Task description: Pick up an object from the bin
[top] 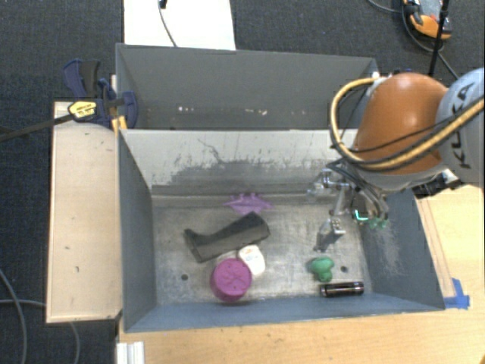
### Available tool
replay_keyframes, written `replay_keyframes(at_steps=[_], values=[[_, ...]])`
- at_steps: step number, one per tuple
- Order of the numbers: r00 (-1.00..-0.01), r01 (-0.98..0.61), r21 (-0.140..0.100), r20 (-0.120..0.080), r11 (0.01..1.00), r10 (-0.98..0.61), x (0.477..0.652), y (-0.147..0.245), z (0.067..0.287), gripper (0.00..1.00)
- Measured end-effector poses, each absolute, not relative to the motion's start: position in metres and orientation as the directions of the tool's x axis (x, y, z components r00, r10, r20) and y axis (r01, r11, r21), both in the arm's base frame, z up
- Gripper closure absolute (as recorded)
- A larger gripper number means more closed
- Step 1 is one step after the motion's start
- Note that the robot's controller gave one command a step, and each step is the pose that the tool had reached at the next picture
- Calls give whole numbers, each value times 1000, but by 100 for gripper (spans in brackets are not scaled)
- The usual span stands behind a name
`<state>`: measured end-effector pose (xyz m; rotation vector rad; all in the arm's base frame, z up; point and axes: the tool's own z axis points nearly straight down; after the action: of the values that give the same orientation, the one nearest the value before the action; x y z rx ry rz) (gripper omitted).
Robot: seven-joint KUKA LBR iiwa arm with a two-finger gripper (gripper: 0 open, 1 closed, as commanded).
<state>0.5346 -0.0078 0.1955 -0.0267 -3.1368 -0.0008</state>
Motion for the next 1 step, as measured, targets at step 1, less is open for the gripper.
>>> replay_keyframes(at_steps=[1], values=[[-1000,17,0,-3,1000,17,536,-8,199,0]])
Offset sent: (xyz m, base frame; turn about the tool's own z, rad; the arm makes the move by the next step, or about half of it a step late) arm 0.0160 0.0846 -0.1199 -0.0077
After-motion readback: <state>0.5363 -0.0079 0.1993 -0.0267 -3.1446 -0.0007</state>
